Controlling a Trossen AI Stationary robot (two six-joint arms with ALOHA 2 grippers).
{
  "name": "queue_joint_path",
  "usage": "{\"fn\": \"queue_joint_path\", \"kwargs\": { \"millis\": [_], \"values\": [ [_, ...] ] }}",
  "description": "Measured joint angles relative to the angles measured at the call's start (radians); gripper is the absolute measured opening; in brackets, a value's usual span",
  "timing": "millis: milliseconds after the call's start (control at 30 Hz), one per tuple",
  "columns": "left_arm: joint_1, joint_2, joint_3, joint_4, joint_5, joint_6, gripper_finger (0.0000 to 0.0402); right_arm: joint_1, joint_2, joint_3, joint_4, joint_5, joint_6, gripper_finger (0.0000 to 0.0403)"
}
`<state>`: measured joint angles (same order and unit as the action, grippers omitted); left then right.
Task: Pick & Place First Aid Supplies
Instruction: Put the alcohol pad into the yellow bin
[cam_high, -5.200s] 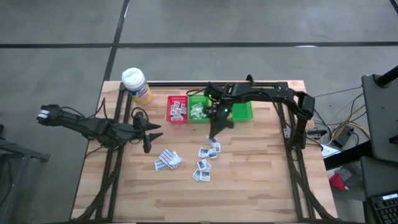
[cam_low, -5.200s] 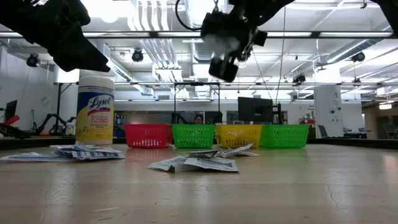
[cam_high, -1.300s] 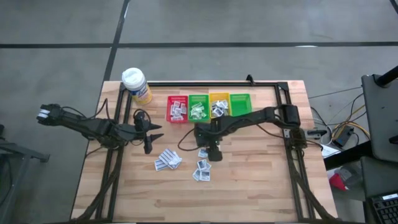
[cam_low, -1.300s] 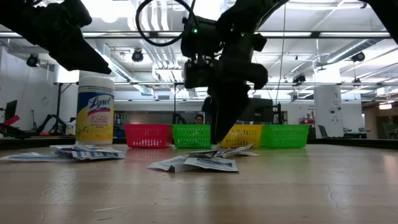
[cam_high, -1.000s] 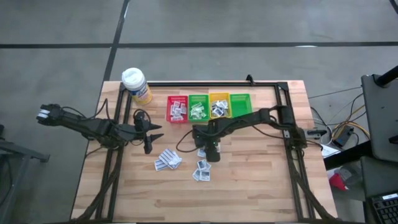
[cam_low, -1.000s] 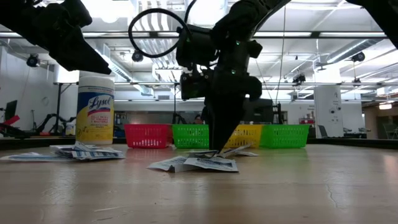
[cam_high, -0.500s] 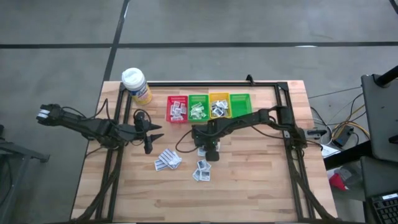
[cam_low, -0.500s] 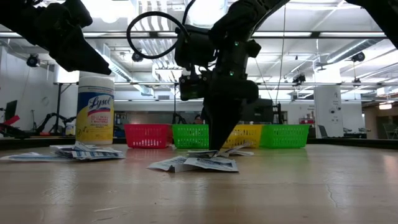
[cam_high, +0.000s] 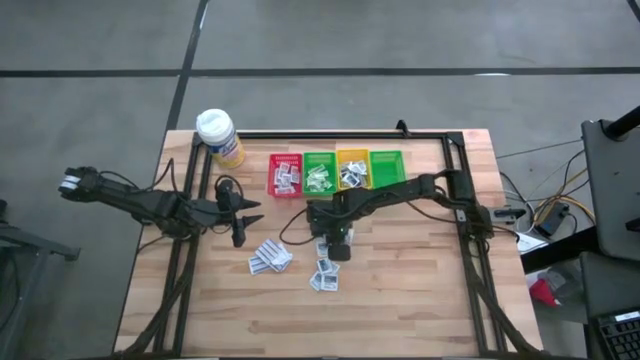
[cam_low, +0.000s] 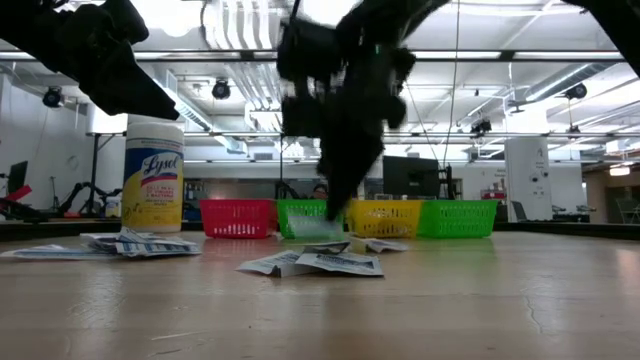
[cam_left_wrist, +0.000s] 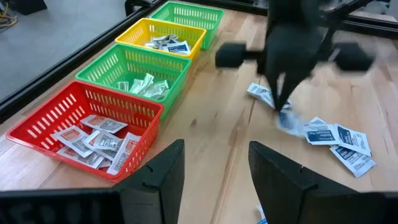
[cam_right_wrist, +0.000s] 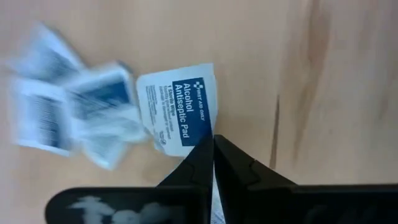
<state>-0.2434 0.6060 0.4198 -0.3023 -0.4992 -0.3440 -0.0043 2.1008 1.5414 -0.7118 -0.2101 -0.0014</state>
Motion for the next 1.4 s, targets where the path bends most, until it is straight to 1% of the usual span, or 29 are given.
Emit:
{"fn": "queue_joint_path", "kwargs": {
  "millis": [67, 300, 433, 600, 733, 867, 1100, 1300, 1400],
  "values": [
    [0.000, 0.000, 0.000, 0.000, 0.000, -0.001, 0.0172, -0.005, -0.029, 0.026, 0.001, -0.021, 0.000, 0.0008],
    [0.000, 0.000, 0.000, 0.005, 0.000, -0.001, 0.0172, -0.012, -0.066, 0.097, -0.051, -0.016, -0.006, 0.0008],
    [0.000, 0.000, 0.000, 0.005, 0.000, -0.001, 0.0172, -0.028, -0.078, 0.161, -0.135, -0.057, -0.063, 0.0008],
    [0.000, 0.000, 0.000, 0.004, 0.000, -0.001, 0.0172, -0.063, -0.077, 0.230, -0.222, -0.161, -0.127, 0.0008],
    [0.000, 0.000, 0.000, 0.004, 0.000, -0.001, 0.0172, -0.099, -0.077, 0.289, -0.320, -0.165, -0.145, 0.0008],
    [0.000, 0.000, 0.000, 0.003, 0.000, -0.001, 0.0172, -0.141, -0.077, 0.364, -0.417, -0.127, -0.170, 0.0008],
    [0.000, 0.000, 0.000, 0.003, 0.000, 0.000, 0.0172, -0.246, -0.082, 0.465, -0.600, 0.020, -0.207, 0.0008],
    [0.000, 0.000, 0.000, 0.001, 0.000, 0.000, 0.0172, -0.335, -0.121, 0.469, -0.672, 0.105, -0.220, 0.0008],
    [0.000, 0.000, 0.000, 0.001, 0.000, 0.000, 0.0172, -0.374, -0.161, 0.442, -0.674, 0.202, -0.219, 0.0008]
  ]
}}
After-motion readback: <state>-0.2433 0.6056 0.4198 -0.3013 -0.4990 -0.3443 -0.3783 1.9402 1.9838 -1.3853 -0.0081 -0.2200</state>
